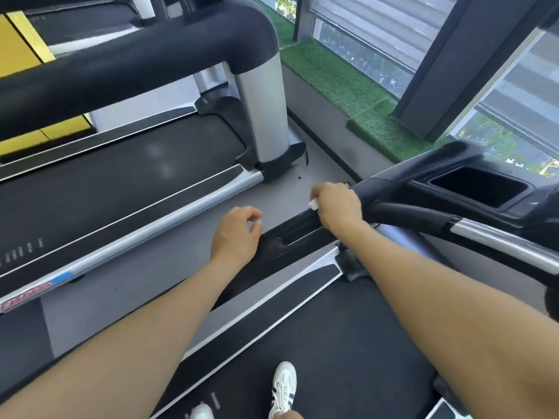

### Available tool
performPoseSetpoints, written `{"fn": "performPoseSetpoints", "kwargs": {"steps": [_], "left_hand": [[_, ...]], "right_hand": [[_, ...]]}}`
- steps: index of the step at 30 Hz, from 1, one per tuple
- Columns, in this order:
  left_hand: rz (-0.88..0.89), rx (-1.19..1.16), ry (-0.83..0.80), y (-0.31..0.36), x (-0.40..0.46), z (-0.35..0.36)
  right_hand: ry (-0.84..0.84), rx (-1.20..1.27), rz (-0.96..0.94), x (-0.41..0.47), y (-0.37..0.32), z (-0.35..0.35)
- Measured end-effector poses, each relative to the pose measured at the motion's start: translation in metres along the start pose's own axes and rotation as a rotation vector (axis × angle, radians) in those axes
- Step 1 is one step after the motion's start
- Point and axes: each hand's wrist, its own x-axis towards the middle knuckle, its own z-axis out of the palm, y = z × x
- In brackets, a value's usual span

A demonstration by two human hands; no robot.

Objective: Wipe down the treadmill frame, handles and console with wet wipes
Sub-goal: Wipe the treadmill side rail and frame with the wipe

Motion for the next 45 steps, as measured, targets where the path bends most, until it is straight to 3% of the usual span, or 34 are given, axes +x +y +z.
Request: {"fn": "performPoseSetpoints", "kwargs": {"steps": [10, 19, 25, 29, 33, 45], "left_hand": [[0.035, -0.001, -0.059, -0.043, -0.030, -0.037], [0.079, 0.030, -0.154, -0.088, -0.051, -0.069], [0.130, 0.054, -0.177, -0.091, -0.055, -0.069], [0.114, 0.026, -0.149, -0.085, -0.051, -0.062], [0.093, 0.023, -0.112, -0.085, -0.051, -0.057], [-0.029, 0.010, -0.041, -0.117, -0.071, -0.072]], "right_hand": [[-0.028, 0.101, -0.094, -0.064, -0.087, 0.040], [0.000, 0.207, -0.026, -0.108, -0.134, 0.061], [0.015, 0.374, 0.031, -0.109, -0.128, 0.062], [0.236, 0.553, 0.184, -0.099, -0.092, 0.054], [0.320, 0.587, 0.285, -0.085, -0.061, 0.049], [0.270, 0.493, 0.061, -0.116, -0.116, 0.090]]}}
